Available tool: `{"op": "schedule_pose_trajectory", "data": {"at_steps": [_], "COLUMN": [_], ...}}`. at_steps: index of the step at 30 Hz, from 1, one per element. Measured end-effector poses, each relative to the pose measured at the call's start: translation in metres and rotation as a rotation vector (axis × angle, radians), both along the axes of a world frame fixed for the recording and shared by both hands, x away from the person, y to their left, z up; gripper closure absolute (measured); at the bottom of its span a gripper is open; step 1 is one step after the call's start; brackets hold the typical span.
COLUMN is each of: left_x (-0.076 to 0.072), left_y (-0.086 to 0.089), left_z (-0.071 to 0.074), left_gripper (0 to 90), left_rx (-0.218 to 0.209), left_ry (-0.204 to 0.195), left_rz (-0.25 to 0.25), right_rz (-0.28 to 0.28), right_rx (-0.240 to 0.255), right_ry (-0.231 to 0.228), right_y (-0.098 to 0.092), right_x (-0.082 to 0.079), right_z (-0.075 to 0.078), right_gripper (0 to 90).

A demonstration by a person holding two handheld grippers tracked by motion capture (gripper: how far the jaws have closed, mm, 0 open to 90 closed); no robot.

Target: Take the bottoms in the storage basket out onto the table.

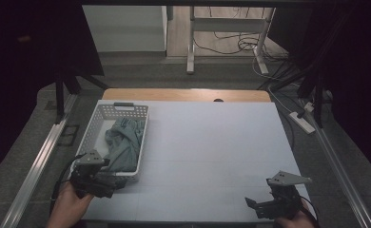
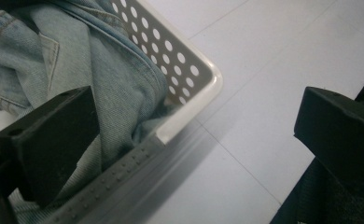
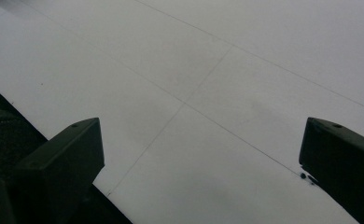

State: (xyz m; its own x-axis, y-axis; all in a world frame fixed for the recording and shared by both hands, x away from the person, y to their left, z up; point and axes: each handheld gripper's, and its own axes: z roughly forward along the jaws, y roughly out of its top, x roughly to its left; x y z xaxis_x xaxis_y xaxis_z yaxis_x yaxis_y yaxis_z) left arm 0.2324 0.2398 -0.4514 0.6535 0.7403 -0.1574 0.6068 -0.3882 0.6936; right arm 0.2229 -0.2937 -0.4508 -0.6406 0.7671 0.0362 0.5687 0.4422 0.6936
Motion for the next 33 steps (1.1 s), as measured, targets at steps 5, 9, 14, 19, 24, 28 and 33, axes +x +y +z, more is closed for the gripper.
{"op": "schedule_pose_trajectory", "data": {"at_steps": [5, 9, 14, 19, 24, 28, 33], "left_x": [0.007, 0.013, 0.022, 0.030, 0.038, 0.044, 0.056], "left_y": [0.000, -0.001, -0.002, -0.003, -0.003, -0.003, -0.003], "left_z": [0.001, 0.001, 0.000, 0.000, -0.001, -0.001, -0.002], "left_gripper": [0.0, 0.3, 0.3, 0.3, 0.0, 0.0, 0.0], "left_rx": [-0.009, -0.020, -0.012, 0.003, 0.016, 0.023, 0.037], "left_ry": [0.003, 0.004, 0.011, 0.016, 0.021, 0.023, 0.028], "left_rz": [0.011, 0.014, 0.017, 0.019, 0.026, 0.030, 0.045], "right_rz": [-0.001, 0.001, 0.002, 0.002, 0.004, 0.003, 0.004], "right_rx": [0.000, -0.004, -0.005, -0.006, -0.007, -0.008, -0.010], "right_ry": [0.000, 0.000, 0.000, 0.001, 0.002, 0.004, 0.006], "right_y": [0.000, 0.000, 0.000, 0.001, 0.001, 0.001, 0.001], "right_x": [0.000, 0.000, 0.000, 0.000, 0.000, 0.000, 0.000], "right_z": [0.000, 0.000, 0.000, -0.001, -0.001, -0.001, -0.001], "right_gripper": [0.2, 0.2, 0.2, 0.2, 0.2, 0.2, 0.2]}}
